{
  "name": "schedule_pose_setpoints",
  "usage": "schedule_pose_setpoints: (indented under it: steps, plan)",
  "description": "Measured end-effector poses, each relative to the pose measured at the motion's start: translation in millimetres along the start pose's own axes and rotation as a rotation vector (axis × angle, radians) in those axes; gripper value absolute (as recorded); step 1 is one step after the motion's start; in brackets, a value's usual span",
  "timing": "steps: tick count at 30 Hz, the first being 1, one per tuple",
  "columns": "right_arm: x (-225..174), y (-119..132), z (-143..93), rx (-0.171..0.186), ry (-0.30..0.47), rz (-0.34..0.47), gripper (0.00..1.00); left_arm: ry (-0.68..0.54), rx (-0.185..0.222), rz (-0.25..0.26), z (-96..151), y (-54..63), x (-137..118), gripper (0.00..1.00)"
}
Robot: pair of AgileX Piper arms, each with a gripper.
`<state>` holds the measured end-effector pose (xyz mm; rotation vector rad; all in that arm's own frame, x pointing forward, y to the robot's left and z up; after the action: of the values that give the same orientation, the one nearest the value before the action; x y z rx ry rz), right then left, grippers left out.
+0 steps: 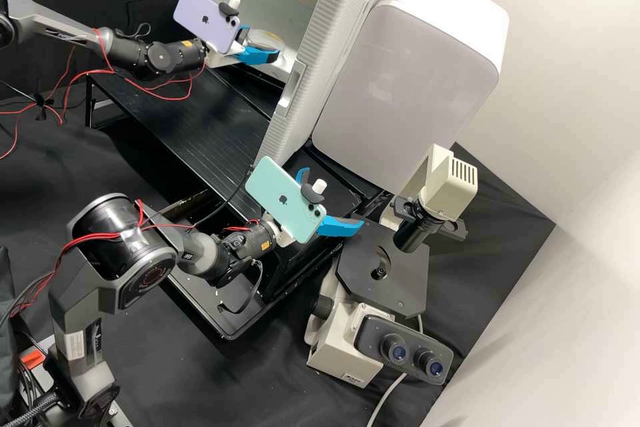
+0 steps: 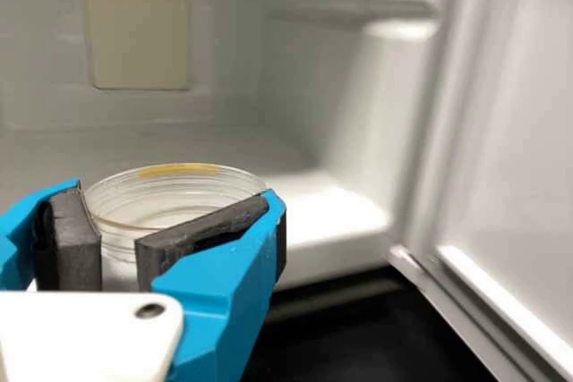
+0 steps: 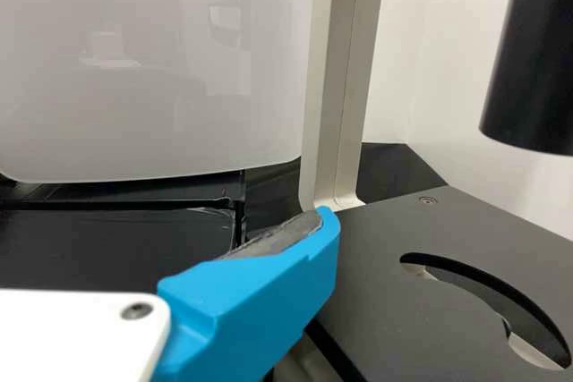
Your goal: Take the petri dish out of the incubator
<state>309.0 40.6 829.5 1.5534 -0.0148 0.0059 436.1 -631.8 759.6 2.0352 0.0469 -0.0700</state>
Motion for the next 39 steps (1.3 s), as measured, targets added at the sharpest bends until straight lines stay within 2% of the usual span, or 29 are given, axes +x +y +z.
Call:
schedule_pose_setpoints:
  steps: [4, 16, 21, 26, 28, 34, 39]
  plan:
    - [0.0, 0.0, 0.0, 0.0, 0.0, 0.0, 1.0, -0.05, 0.034, 0.0, 2.5, -2.7, -23.3, 0.0]
    - [0.0, 0.0, 0.0, 0.0, 0.0, 0.0, 1.0, -0.111, 0.023, 0.026, -18.1, -10.8, -79.8, 0.0]
    - [0.0, 0.0, 0.0, 0.0, 0.0, 0.0, 1.0, -0.139, 0.023, 0.013, -26.8, -25.2, -99.0, 0.0]
    - [0.0, 0.0, 0.0, 0.0, 0.0, 0.0, 1.0, -0.172, 0.028, -0.047, -33.9, -44.1, -119.9, 0.0]
    - [0.0, 0.0, 0.0, 0.0, 0.0, 0.0, 1.0, -0.187, 0.051, -0.061, -37.7, -53.1, -129.9, 0.0]
    - [0.0, 0.0, 0.0, 0.0, 0.0, 0.0, 1.0, -0.202, 0.048, -0.05, -46.0, -66.4, -153.0, 0.0]
    - [0.0, 0.0, 0.0, 0.0, 0.0, 0.0, 1.0, -0.212, 0.073, -0.07, -51.6, -79.3, -168.7, 0.0]
